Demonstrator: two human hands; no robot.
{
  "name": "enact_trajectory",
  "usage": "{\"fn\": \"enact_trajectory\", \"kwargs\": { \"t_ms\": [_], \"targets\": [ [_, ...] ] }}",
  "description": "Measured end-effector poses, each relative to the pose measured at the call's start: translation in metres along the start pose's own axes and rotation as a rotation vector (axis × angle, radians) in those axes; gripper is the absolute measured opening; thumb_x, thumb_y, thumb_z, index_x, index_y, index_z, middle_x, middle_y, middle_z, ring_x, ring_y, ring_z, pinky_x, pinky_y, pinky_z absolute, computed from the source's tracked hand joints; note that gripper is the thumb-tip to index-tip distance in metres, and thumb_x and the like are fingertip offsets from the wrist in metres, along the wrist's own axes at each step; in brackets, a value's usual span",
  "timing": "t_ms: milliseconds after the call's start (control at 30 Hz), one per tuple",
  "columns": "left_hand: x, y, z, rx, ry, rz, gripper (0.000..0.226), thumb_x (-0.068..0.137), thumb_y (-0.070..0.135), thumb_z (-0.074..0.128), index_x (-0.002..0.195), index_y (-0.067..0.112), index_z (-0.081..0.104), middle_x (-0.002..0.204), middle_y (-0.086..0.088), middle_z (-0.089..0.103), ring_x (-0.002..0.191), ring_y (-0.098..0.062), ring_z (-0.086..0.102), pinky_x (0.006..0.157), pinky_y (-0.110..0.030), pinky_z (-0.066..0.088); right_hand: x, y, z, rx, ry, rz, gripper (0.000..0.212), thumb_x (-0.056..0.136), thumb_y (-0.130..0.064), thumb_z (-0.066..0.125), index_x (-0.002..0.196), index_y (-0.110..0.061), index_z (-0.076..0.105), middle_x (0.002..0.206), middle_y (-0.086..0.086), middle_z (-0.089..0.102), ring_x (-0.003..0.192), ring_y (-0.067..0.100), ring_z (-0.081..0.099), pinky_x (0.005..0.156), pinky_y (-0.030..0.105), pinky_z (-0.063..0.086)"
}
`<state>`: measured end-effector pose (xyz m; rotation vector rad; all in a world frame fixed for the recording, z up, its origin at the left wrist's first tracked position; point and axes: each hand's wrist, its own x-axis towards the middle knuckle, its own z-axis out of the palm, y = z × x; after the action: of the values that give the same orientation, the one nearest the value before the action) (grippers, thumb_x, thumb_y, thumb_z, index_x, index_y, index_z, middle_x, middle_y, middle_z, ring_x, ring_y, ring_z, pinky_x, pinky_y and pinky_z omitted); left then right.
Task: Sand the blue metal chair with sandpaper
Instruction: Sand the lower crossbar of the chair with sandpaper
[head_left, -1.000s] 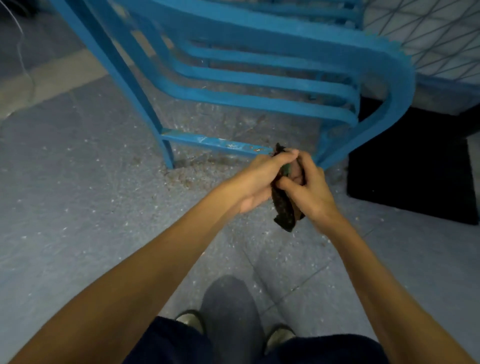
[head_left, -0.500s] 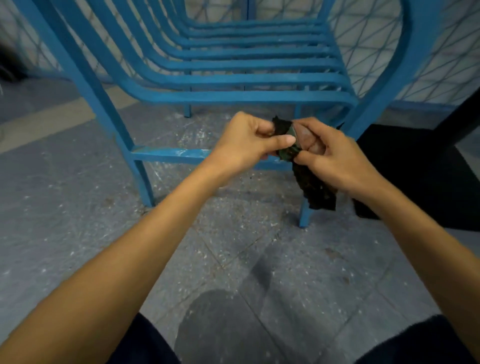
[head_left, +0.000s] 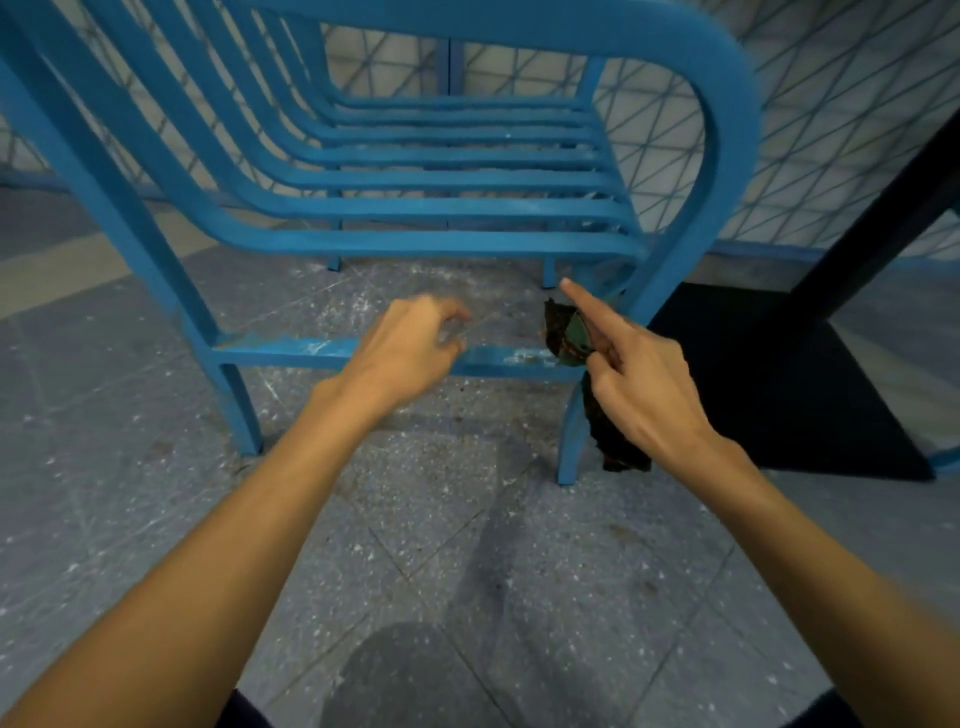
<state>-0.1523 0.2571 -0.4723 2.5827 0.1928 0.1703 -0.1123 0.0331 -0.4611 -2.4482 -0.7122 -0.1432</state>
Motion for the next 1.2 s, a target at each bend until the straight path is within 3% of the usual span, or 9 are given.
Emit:
{"fn": "enact_trajectory", "kwargs": {
  "t_ms": [100, 233, 333, 500, 633, 767, 867, 1033, 1200],
  "targets": [
    [-0.003, -0.025, -0.001, 0.195, -0.012, -0.007, 0.048, 0.09, 0.024, 0.061, 0.136, 0.024, 0.046, 0.139, -0.006, 0.047, 0.126, -0.029, 0.048, 0.109, -0.054, 0.028, 0.004, 0.0, 0.009, -0.149, 0.026, -0.042, 0.072, 0.093, -0.012, 0.04, 0.145, -0.053, 0.012, 0.126, 0.01, 0.056, 0.079, 0.03, 0.062, 0.062, 0.038, 0.055],
    [-0.01, -0.05, -0.003, 0.356, -0.1, -0.091, 0.061, 0.089, 0.035, 0.06, 0.144, 0.025, 0.035, 0.146, -0.004, 0.039, 0.13, -0.028, 0.043, 0.112, -0.058, 0.015, 0.018, 0.0, 0.032, -0.486, -0.111, 0.089, 0.07, 0.096, -0.012, 0.039, 0.146, -0.05, 0.009, 0.156, 0.017, 0.018, 0.094, 0.044, 0.062, 0.069, 0.047, 0.053],
    [-0.015, -0.065, -0.001, 0.39, -0.176, -0.109, 0.066, 0.087, 0.049, 0.056, 0.144, 0.024, 0.034, 0.144, -0.001, 0.042, 0.129, -0.026, 0.043, 0.111, -0.057, 0.013, 0.022, -0.004, 0.047, -0.487, -0.226, 0.168, 0.055, 0.094, -0.021, 0.043, 0.146, -0.032, 0.027, 0.153, 0.018, 0.021, 0.103, 0.044, 0.059, 0.08, 0.048, 0.05],
    [-0.009, -0.083, 0.006, 0.298, -0.047, -0.041, 0.052, 0.09, 0.049, 0.048, 0.132, 0.017, 0.051, 0.123, -0.005, 0.056, 0.117, -0.029, 0.051, 0.111, -0.048, 0.02, 0.034, -0.005, 0.056, -0.276, -0.189, 0.253, 0.047, 0.092, -0.05, 0.037, 0.12, -0.015, 0.054, 0.126, 0.016, 0.049, 0.102, 0.042, 0.056, 0.084, 0.045, 0.046],
    [-0.013, -0.082, 0.01, 0.173, 0.012, -0.047, 0.05, 0.089, 0.047, 0.054, 0.127, 0.014, 0.057, 0.113, -0.006, 0.055, 0.107, -0.03, 0.051, 0.093, -0.04, 0.041, 0.021, -0.005, 0.066, -0.286, -0.156, 0.264, 0.054, 0.098, -0.049, 0.033, 0.14, -0.015, 0.039, 0.146, 0.016, 0.033, 0.112, 0.044, 0.053, 0.088, 0.049, 0.047],
    [-0.028, -0.083, 0.014, 0.103, 0.042, -0.046, 0.049, 0.086, 0.046, 0.058, 0.123, 0.014, 0.06, 0.107, -0.003, 0.055, 0.097, -0.023, 0.054, 0.082, -0.038, 0.045, -0.007, 0.003, 0.068, -0.254, -0.199, 0.151, 0.056, 0.098, -0.044, 0.036, 0.149, -0.024, 0.025, 0.155, 0.008, 0.018, 0.121, 0.042, 0.05, 0.093, 0.054, 0.046],
    [-0.038, -0.088, 0.019, 0.073, 0.066, -0.035, 0.054, 0.082, 0.053, 0.054, 0.119, 0.013, 0.063, 0.105, -0.003, 0.058, 0.098, -0.024, 0.055, 0.082, -0.037, 0.044, -0.014, 0.015, 0.053, -0.319, -0.224, 0.067, 0.052, 0.097, -0.045, 0.037, 0.146, -0.028, 0.029, 0.152, 0.001, 0.027, 0.118, 0.035, 0.054, 0.088, 0.053, 0.049],
    [-0.04, -0.091, 0.027, 0.043, 0.117, -0.005, 0.062, 0.078, 0.06, 0.046, 0.116, 0.015, 0.065, 0.101, 0.0, 0.057, 0.094, -0.016, 0.047, 0.084, -0.029, 0.037, 0.009, -0.028, 0.073, -0.408, -0.068, 0.362, 0.05, 0.098, -0.052, 0.029, 0.12, -0.014, 0.053, 0.124, 0.01, 0.053, 0.092, 0.035, 0.064, 0.073, 0.04, 0.05],
    [-0.038, -0.094, 0.028, 0.029, 0.131, 0.023, 0.059, 0.08, 0.057, 0.051, 0.119, 0.015, 0.063, 0.1, 0.002, 0.056, 0.096, -0.016, 0.045, 0.084, -0.028, 0.034, -0.007, -0.053, 0.104, -0.287, -0.2, 0.125, 0.057, 0.098, -0.05, 0.029, 0.149, -0.025, 0.021, 0.151, 0.009, 0.026, 0.104, 0.036, 0.061, 0.08, 0.044, 0.051]
  ]
}}
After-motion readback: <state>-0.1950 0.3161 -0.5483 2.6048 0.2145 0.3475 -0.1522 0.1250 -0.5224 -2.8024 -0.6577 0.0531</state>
